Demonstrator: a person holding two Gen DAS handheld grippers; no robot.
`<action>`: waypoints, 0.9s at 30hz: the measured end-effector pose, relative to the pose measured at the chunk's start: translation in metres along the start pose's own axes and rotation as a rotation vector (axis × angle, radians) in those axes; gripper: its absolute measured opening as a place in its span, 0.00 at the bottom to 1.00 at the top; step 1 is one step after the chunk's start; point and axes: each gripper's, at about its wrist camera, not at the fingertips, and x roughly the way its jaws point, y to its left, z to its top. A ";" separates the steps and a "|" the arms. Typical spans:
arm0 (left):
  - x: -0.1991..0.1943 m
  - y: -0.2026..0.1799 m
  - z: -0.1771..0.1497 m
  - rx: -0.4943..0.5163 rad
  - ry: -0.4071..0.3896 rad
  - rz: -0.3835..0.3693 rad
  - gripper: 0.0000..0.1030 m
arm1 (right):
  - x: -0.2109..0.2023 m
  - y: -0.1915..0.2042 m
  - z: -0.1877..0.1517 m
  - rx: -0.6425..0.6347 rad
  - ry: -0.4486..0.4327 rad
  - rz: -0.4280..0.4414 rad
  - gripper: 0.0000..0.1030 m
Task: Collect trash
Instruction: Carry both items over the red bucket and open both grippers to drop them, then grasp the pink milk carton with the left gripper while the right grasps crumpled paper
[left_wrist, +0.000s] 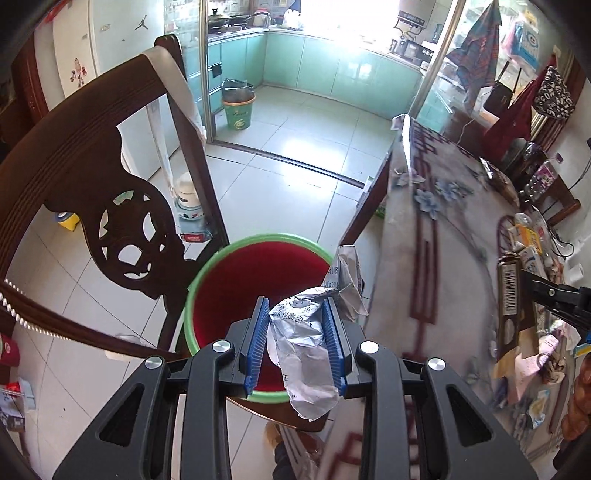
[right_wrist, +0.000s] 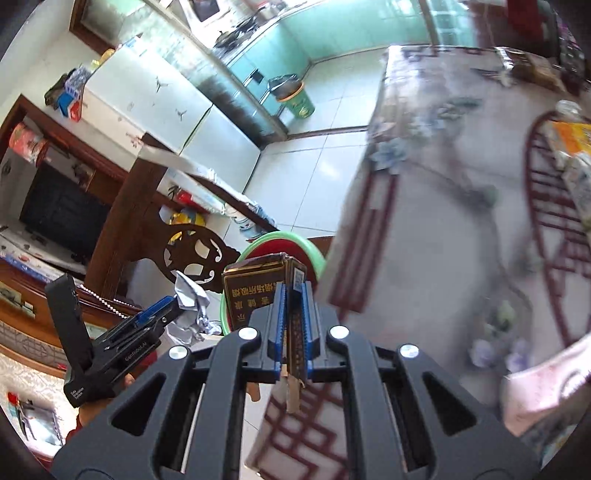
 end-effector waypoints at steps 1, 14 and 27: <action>0.005 0.004 0.004 -0.001 0.003 0.000 0.27 | 0.010 0.009 0.003 -0.005 0.005 0.003 0.09; -0.005 0.018 0.025 -0.013 -0.066 -0.003 0.74 | 0.002 0.045 0.004 -0.043 -0.089 -0.056 0.48; -0.015 -0.082 0.000 0.186 -0.051 -0.131 0.74 | -0.094 -0.055 -0.068 0.037 -0.079 -0.368 0.49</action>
